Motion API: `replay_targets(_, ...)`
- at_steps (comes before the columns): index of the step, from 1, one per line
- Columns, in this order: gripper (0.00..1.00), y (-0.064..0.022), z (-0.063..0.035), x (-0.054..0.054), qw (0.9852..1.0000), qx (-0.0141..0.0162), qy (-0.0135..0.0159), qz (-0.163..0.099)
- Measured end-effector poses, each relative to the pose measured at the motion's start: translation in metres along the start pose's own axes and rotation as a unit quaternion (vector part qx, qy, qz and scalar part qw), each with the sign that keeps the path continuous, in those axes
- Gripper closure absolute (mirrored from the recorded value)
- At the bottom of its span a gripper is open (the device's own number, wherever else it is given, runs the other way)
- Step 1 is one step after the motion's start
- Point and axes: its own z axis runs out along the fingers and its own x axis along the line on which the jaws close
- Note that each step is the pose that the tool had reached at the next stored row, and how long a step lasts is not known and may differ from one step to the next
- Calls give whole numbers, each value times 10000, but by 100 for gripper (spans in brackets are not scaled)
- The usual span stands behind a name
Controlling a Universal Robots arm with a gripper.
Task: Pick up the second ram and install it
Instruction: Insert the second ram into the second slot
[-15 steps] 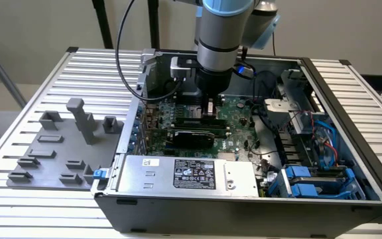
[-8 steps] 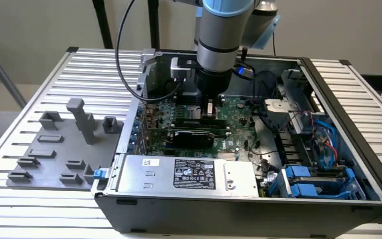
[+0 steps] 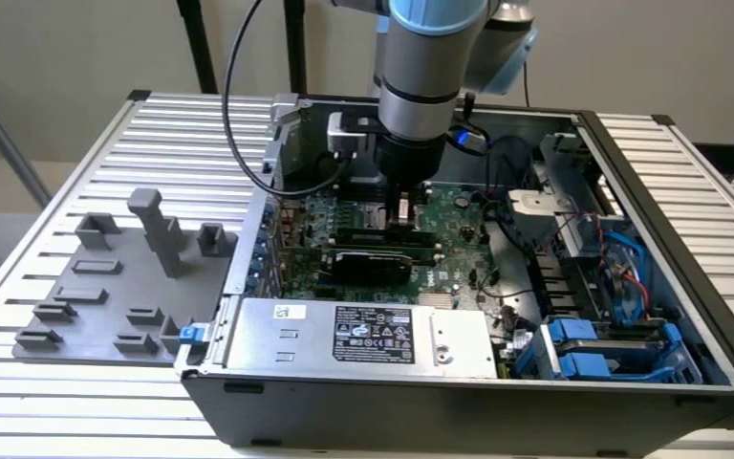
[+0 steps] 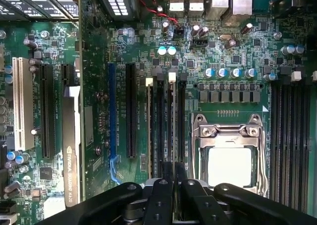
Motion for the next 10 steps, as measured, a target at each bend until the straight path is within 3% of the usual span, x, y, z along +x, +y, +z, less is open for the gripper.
replay_targets(10, 100, 0, 39, 1, 10000, 1, 26, 1)
